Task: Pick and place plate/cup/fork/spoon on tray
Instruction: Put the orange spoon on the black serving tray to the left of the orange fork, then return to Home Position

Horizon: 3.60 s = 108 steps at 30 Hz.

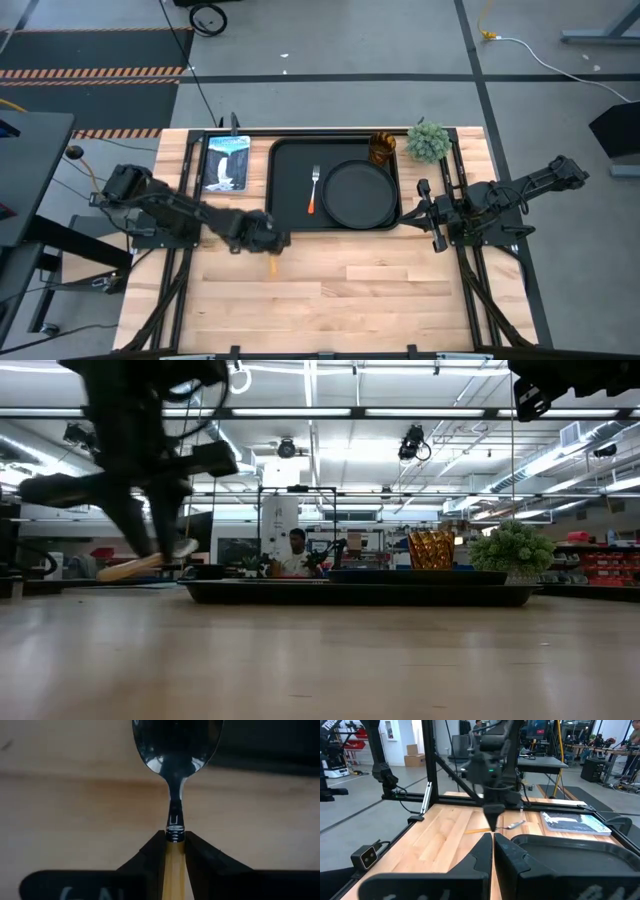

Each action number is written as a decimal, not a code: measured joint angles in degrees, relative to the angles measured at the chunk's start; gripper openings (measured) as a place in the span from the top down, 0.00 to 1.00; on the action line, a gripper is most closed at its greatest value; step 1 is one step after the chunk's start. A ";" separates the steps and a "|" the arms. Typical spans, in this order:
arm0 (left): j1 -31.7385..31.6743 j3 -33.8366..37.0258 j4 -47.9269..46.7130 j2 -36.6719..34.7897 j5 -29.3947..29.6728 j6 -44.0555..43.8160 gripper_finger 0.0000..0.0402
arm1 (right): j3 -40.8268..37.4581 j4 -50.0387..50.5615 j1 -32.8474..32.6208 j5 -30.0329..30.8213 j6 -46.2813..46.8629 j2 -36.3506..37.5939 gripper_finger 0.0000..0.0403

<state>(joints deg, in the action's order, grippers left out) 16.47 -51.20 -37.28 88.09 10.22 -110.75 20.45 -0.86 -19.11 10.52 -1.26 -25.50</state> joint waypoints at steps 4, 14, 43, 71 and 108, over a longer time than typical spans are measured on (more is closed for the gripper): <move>-7.38 -0.02 3.82 0.00 -1.12 9.08 0.84 | 0.00 0.02 0.00 0.00 -0.34 -0.10 0.94; -25.00 -6.52 6.34 0.00 -4.98 30.19 0.84 | 0.00 0.79 0.00 0.01 -0.43 -0.10 0.94; -39.84 -33.83 -10.70 26.28 -11.16 53.55 0.84 | 0.00 0.94 0.00 0.26 -0.21 -0.48 0.94; -40.37 -35.10 -12.17 31.28 -13.73 55.74 0.62 | 0.00 1.46 0.00 0.26 0.66 -0.69 0.94; -22.09 -35.15 24.65 11.58 -3.23 132.95 0.70 | -9.40 -7.73 0.22 21.94 -11.92 21.94 0.94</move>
<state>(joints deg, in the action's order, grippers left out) -5.62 -86.35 -12.63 99.67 6.98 22.20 11.05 -8.59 -18.90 32.46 -13.19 -3.56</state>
